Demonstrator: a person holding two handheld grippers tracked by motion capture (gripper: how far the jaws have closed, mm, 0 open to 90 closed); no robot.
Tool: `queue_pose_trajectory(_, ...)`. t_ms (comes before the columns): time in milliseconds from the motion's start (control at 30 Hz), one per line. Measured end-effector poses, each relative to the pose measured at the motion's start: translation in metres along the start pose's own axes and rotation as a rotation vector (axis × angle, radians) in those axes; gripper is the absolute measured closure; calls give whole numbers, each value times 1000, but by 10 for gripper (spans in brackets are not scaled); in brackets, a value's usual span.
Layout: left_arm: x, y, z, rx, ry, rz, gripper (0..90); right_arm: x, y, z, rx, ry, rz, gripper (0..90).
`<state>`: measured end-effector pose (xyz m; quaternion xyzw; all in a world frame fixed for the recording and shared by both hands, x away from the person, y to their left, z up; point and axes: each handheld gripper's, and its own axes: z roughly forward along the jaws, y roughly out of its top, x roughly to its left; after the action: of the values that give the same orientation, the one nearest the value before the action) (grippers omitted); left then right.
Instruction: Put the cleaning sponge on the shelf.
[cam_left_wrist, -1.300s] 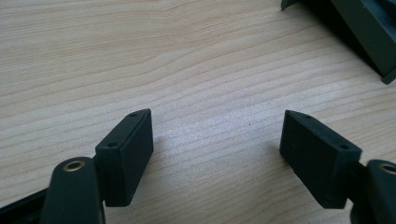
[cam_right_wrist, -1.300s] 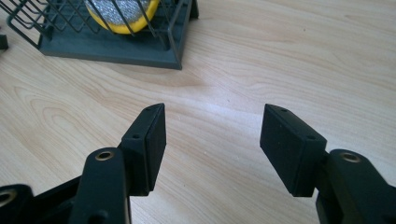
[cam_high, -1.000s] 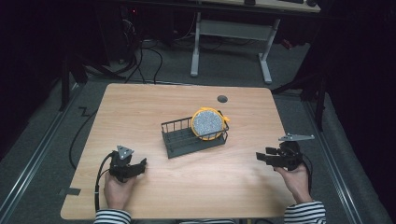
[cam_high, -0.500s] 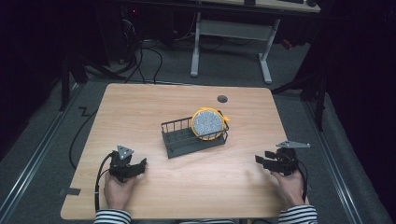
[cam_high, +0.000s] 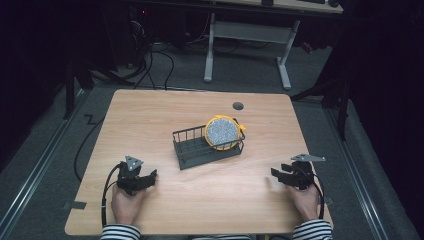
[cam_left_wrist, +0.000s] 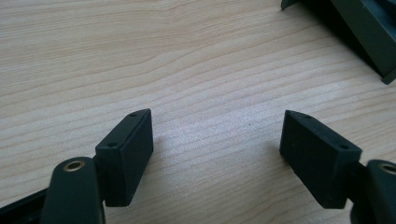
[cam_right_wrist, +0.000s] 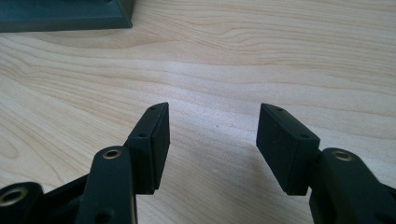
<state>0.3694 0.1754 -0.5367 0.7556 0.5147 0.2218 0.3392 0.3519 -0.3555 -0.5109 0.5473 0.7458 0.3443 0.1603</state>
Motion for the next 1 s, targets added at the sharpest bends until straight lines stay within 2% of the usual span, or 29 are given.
queue_pose_trajectory(333, 0, 0, 0, 0, 0, 0, 262, 2, -6, 5, -29, -11, -5, 446)
queue_pose_trajectory(600, 0, 0, 0, 0, 0, 0, 262, 3, -10, 9, -34, -6, -11, 441)
queue_pose_trajectory(800, 0, 0, 0, 1, 1, 0, 262, 6, -12, 11, -39, -22, -29, 429)
queue_pose_trajectory(833, 0, 0, 0, 1, 1, 0, 262, 8, -14, 12, -49, -38, -53, 424)
queue_pose_trajectory(867, 0, 0, 0, 1, 1, 0, 262, 8, -14, 12, -49, -38, -53, 424)
queue_pose_trajectory(900, 0, 0, 0, 0, 1, 0, 262, 12, -16, 13, -56, -65, -84, 417)
queue_pose_trajectory(933, 0, 0, 0, 1, 1, 0, 262, 12, -16, 13, -56, -65, -84, 417)
queue_pose_trajectory(1000, 0, 0, 0, 0, 0, -1, 262, 17, -16, 15, -50, -99, -130, 410)
